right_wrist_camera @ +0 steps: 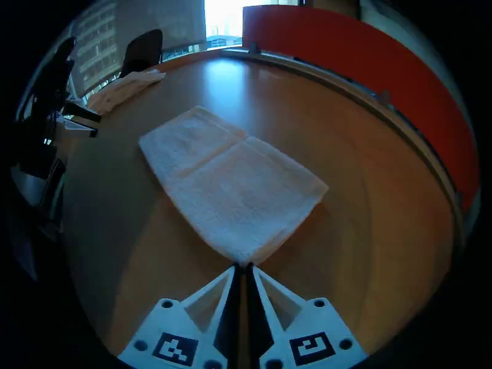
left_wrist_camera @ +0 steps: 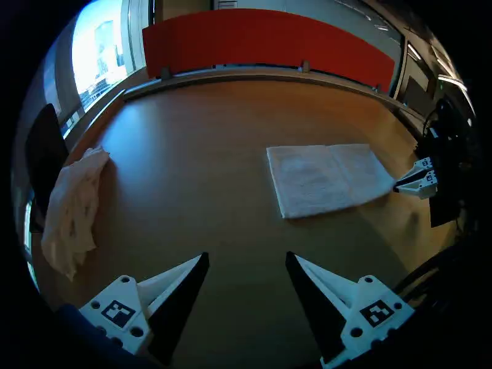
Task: Fold towel
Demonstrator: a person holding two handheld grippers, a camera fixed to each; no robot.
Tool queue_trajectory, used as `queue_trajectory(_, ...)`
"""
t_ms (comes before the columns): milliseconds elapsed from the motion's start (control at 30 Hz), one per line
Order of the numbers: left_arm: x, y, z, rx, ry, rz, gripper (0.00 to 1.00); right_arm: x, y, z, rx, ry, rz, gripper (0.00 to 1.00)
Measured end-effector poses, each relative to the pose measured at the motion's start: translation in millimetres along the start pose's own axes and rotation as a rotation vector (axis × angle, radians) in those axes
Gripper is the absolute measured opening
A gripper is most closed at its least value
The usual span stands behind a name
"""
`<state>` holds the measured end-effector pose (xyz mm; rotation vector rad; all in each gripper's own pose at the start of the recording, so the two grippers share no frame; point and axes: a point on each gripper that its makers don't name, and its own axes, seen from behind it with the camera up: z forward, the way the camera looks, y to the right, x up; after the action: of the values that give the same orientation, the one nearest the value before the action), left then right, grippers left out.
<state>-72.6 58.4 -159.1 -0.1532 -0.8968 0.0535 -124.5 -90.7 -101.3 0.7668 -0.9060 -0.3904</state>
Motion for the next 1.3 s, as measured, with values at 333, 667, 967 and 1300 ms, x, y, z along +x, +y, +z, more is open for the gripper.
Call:
queue_trajectory(333, 4, -2.8, -1.1, 0.001, 0.009, -0.003, 0.92, 18, 0, -11.9, -0.025, 0.044, 0.012, 0.04)
queue_trajectory(667, 6, -1.3, -2.5, -0.004, 0.015, -0.004, 0.92, 42, 8, -35.0, -0.059, 0.096, 0.011, 0.04)
queue_trajectory(967, 7, -0.5, -6.1, -0.008, 0.021, -0.006, 0.92, 65, 12, -57.6, -0.081, 0.138, -0.014, 0.04)
queue_trajectory(1300, 4, 1.5, -10.9, -0.012, 0.021, -0.015, 0.92, 74, 15, -68.7, -0.089, 0.138, -0.062, 0.04)
